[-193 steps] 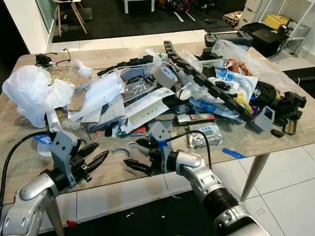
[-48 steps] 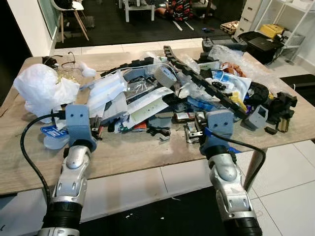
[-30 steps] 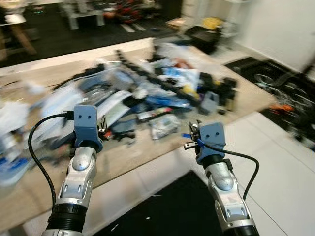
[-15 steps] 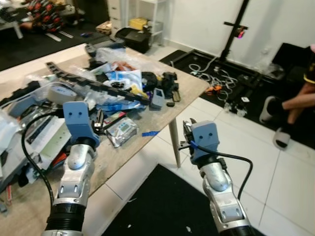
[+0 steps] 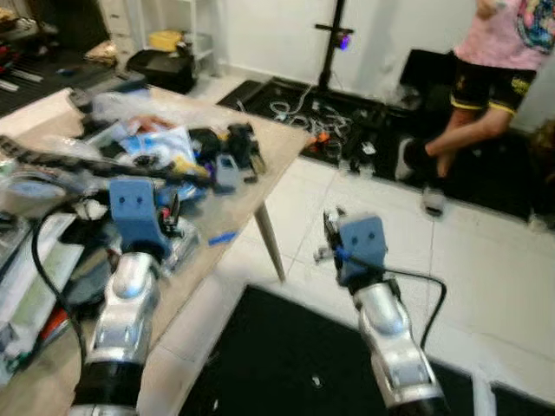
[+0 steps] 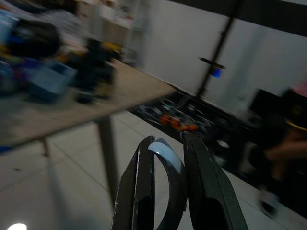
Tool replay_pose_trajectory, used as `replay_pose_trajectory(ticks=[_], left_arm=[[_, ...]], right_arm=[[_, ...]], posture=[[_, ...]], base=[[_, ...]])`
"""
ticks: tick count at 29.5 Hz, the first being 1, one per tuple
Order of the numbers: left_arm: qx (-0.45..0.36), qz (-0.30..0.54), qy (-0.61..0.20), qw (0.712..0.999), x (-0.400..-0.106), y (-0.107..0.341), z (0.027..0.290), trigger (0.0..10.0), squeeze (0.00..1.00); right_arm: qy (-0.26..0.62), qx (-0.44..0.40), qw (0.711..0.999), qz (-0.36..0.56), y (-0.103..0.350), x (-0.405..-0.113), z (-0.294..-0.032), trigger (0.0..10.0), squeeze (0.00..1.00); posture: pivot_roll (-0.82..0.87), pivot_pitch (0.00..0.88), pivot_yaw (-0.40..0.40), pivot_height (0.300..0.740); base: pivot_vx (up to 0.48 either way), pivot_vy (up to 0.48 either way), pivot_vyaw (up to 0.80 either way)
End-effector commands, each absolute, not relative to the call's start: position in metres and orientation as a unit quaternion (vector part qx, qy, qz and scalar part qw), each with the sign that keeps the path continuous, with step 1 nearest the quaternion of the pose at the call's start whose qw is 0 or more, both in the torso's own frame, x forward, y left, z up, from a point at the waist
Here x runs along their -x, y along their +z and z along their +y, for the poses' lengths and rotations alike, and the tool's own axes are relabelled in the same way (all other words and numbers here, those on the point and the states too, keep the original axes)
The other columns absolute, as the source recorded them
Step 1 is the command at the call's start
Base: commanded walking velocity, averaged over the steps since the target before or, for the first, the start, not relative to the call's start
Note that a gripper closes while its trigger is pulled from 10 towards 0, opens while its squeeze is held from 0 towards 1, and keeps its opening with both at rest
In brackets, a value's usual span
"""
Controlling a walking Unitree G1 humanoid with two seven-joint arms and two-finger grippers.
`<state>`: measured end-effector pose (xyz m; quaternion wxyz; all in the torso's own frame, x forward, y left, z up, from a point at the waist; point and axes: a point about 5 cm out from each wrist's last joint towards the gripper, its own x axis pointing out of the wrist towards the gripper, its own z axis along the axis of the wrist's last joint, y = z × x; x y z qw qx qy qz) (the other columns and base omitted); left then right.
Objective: Picking trash to rubbish bin
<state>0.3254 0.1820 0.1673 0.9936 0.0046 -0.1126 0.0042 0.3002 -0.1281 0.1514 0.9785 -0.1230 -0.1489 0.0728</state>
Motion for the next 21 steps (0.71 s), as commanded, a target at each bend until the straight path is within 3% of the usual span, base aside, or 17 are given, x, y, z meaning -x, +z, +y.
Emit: replay_pose_trajectory(ticks=[1,21], left_arm=[[-0.007,-0.111,-0.004,0.994,-0.3249,0.1657,0.1801,10.0,0.0],[-0.01,-0.104,-0.017,0.994,-0.3261,0.1632,0.1762,10.0,0.0]], right_arm=[[0.065,0.12,0.979,-0.149,0.1507,-0.2991,-0.1314,10.0,0.0],[0.065,0.125,0.98,-0.14,0.145,-0.2968,-0.1305,10.0,0.0]], posture=[[-0.04,0.095,0.018,0.74],[-0.04,0.069,0.024,0.74]], base=[[0.0,0.0,-0.8],[0.0,0.0,-0.8]])
